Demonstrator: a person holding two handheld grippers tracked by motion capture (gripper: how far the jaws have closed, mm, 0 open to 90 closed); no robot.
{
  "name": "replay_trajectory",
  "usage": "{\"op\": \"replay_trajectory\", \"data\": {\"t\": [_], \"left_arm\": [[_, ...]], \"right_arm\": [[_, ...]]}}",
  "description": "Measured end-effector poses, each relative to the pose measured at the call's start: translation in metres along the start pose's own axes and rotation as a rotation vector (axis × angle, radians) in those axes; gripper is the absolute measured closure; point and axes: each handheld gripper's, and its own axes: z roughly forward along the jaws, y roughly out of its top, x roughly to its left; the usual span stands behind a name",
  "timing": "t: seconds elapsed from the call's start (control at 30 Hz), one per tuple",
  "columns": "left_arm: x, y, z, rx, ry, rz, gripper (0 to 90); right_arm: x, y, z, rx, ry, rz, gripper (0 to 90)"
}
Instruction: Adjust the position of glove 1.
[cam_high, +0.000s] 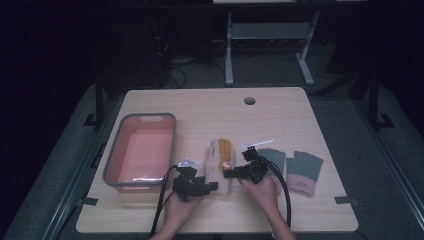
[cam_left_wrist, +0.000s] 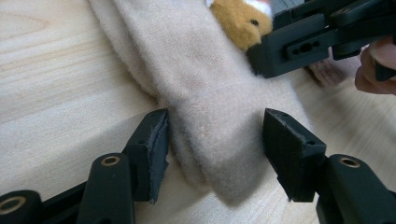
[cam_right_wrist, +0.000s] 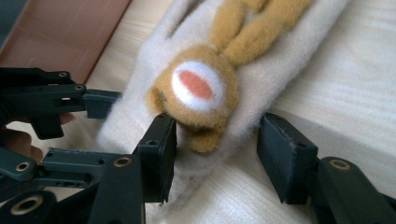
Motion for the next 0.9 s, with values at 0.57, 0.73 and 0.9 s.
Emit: {"op": "replay_trajectory", "data": {"t": [0.57, 0.73, 0.9], "left_arm": [[0.006, 0.008, 0.003, 0.039, -0.046, -0.009, 50.8], [0.010, 0.009, 0.005, 0.043, -0.075, -0.030, 54.8], [0.011, 0.009, 0.005, 0.038, -0.086, -0.049, 56.3]], "right_arm": [[0.004, 0.001, 0.011, -0.001, 0.034, 0.074, 63.7], [0.005, 0.000, 0.014, -0.006, 0.039, 0.122, 68.5], [0.008, -0.001, 0.016, -0.020, 0.021, 0.107, 73.3]]}}
